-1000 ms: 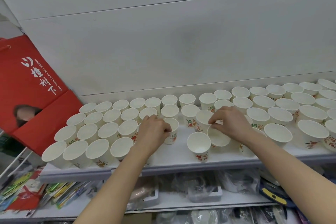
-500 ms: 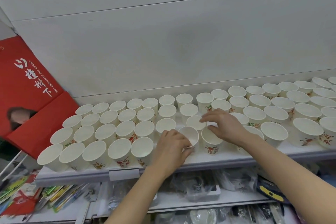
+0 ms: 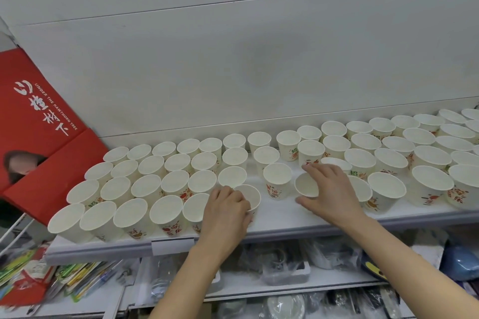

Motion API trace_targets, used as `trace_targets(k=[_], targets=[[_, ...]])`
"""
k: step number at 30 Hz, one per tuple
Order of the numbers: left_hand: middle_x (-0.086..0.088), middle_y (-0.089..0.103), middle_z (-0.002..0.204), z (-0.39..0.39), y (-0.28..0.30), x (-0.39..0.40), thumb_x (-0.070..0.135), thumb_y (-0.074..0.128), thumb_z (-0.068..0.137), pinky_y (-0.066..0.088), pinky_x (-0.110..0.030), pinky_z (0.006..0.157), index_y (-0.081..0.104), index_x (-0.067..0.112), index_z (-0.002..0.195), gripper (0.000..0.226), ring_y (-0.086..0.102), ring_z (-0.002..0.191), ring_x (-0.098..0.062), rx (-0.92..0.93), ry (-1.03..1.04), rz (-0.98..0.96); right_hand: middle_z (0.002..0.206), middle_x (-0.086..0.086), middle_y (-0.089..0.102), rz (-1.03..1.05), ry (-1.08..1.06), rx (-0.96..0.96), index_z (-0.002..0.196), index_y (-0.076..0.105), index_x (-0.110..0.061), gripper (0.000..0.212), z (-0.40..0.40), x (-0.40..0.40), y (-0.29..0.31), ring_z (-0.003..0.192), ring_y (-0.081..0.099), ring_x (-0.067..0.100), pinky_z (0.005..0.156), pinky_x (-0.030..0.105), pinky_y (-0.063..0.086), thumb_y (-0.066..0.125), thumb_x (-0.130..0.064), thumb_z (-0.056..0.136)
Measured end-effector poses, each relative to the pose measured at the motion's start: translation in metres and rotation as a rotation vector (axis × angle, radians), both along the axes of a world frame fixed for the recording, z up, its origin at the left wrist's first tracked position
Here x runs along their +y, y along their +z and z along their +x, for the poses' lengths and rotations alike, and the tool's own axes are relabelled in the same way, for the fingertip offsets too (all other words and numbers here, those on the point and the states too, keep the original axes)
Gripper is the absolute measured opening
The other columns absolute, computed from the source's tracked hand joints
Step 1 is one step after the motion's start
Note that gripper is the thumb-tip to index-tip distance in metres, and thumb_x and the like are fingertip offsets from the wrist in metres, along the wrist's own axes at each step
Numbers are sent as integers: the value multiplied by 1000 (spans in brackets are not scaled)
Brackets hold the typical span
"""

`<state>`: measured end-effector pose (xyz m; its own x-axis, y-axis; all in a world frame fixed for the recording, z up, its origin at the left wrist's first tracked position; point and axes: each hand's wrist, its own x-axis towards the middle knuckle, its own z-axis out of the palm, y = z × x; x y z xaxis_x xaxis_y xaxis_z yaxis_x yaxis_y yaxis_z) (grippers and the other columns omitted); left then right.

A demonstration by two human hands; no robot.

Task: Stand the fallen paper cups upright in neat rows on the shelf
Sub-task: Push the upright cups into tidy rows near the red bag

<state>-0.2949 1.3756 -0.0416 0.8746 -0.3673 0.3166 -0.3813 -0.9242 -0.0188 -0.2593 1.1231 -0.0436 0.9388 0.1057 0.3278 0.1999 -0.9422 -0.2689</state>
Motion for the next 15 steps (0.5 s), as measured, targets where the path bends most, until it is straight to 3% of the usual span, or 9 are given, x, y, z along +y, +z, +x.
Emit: trace_targets(k=[5, 9, 12, 15], targets=[[15, 66, 97, -3, 6, 0, 48, 71, 76, 23, -23, 83, 71, 32, 89, 21, 51, 99, -15, 41, 35, -160, 102, -2, 69, -54, 211, -220, 109, 68, -20, 52, 10, 31, 7, 100, 57, 27, 84, 41, 42, 80, -46, 65], [15, 64, 106, -4, 12, 6, 43, 68, 83, 25, -24, 84, 71, 30, 94, 18, 50, 107, -12, 85, 38, -170, 79, -2, 72, -108, 250, -145, 82, 75, -20, 13, 23, 53, 11, 84, 58, 27, 76, 34, 25, 76, -30, 74], [14, 65, 104, -3, 14, 11, 40, 70, 82, 27, -27, 83, 72, 29, 91, 15, 50, 107, -13, 96, 57, -183, 78, -1, 71, 15, 288, -66, 81, 75, -19, 4, 19, 55, 14, 84, 56, 24, 72, 33, 38, 71, -17, 80], [16, 65, 108, -3, 17, 14, 42, 70, 82, 26, -25, 83, 70, 34, 98, 18, 48, 108, -12, 113, 57, -173, 85, -4, 70, 81, 333, -26, 85, 74, -19, 5, 14, 55, 11, 89, 55, 18, 66, 32, 46, 70, -19, 83]])
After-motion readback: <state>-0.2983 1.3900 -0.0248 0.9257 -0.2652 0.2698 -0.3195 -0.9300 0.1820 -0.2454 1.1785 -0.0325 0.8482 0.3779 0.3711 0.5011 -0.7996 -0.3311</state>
